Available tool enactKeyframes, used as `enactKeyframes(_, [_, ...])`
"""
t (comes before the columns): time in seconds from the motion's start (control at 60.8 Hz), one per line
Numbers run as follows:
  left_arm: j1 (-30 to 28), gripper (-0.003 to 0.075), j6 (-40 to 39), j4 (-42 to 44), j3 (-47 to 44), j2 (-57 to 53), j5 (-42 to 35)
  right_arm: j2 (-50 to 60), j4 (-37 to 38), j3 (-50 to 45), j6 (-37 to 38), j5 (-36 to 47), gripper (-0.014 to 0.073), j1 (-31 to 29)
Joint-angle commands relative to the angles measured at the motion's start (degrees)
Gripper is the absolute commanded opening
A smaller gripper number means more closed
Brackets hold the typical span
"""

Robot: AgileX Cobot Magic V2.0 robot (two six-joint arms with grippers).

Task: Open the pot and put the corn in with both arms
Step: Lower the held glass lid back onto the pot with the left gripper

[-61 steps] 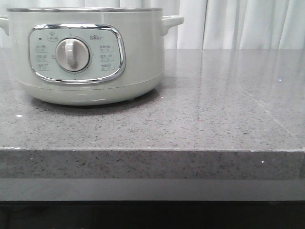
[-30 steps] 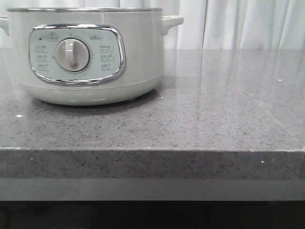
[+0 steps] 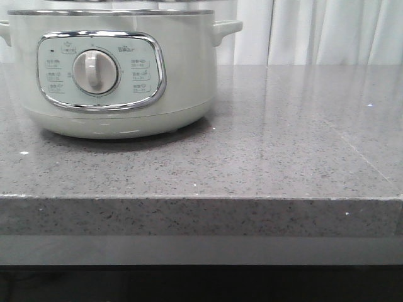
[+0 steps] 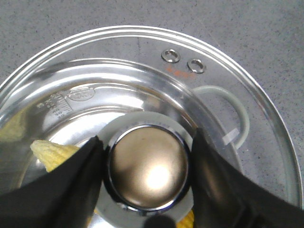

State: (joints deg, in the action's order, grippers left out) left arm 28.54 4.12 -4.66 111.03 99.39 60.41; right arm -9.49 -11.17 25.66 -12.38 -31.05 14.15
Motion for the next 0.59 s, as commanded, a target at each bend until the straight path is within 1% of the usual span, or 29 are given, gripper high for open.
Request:
enactKeyframes(0.0, [-1.1,0.0221,-0.7,-0.6,2.9,-3.0,-5.7,-0.6,-0.3,1.3,-0.9,5.2,-0.0070,-0.3])
enactKeyframes(0.115, [-2.9,0.0221,-2.7,-0.8,2.9,-3.0,-5.2,-0.6,-0.3,1.3,-1.0,5.8,-0.0070,-0.3])
enactKeyframes(0.23, [-4.1,0.0221,-2.7,-1.2,2.9,-2.9,-3.0,-0.6,-0.3,1.3,-1.0,6.1,-0.0070,-0.3])
enactKeyframes(0.46, [-4.2,0.0221,-2.7,-1.2,2.8,-2.1,-2.4,-0.6,-0.3,1.3,-1.0,6.4,-0.0070,-0.3])
enactKeyframes(0.575, [-4.2,0.0221,-2.7,-2.6,2.8,-2.1,-1.6,-0.6,-0.3,1.3,-1.0,6.4,-0.0070,-0.3])
